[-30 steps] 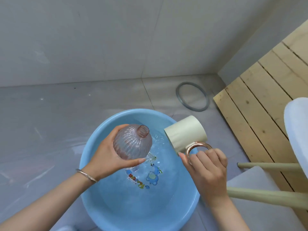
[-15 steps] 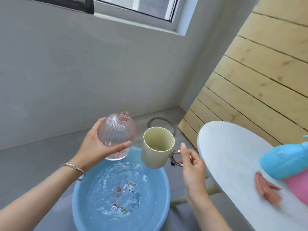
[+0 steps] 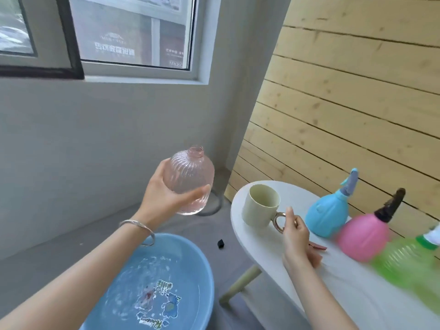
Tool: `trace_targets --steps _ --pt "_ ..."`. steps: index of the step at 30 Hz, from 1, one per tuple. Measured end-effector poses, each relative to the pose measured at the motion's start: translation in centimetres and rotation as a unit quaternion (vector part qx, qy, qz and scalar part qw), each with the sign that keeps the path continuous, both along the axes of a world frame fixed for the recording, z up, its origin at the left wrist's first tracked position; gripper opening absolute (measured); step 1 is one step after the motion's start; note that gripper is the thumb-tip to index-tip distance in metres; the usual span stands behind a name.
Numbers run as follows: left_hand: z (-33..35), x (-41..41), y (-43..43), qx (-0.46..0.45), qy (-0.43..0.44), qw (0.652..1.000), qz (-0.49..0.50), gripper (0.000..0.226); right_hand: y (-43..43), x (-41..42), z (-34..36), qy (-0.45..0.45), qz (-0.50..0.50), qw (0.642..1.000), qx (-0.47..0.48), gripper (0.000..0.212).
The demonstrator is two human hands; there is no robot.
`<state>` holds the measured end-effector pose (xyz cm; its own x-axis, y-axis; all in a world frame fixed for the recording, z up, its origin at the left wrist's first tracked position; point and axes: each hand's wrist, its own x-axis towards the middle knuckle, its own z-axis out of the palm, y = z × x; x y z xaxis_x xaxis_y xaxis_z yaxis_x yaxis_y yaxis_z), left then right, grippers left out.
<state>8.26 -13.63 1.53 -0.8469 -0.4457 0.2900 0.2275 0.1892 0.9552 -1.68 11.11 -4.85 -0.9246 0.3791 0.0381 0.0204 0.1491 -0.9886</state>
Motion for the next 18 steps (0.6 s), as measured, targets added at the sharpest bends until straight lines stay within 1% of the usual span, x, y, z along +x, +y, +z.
trace_targets --steps 4,9,12,14,16,18 --pt "-0.3 -1.2 3.2 0.007 -0.002 1.0 -0.013 0.078 1.7 -0.6 -1.3 -0.014 -0.037 0.999 -0.02 0.045" --pt "-1.0 -2.2 6.2 0.029 -0.005 0.999 -0.03 0.083 2.8 -0.7 -2.2 -0.04 -0.032 0.999 -0.013 0.046" --pt "-1.4 -2.4 7.7 0.033 -0.008 0.998 -0.046 0.083 3.2 -0.7 -2.8 -0.074 -0.032 0.997 0.019 0.047" --pt "-1.6 -2.5 8.4 0.036 -0.007 0.998 -0.056 0.083 3.5 -0.6 -2.9 -0.079 -0.018 0.996 0.034 0.044" --pt "-1.7 -2.6 9.1 0.037 -0.008 0.997 -0.065 0.082 4.0 -0.6 -2.5 -0.093 0.017 0.994 0.056 0.04" --pt "-1.7 -2.7 9.7 0.037 -0.008 0.996 -0.074 0.081 4.7 -0.8 -2.7 -0.08 0.054 0.993 0.071 0.036"
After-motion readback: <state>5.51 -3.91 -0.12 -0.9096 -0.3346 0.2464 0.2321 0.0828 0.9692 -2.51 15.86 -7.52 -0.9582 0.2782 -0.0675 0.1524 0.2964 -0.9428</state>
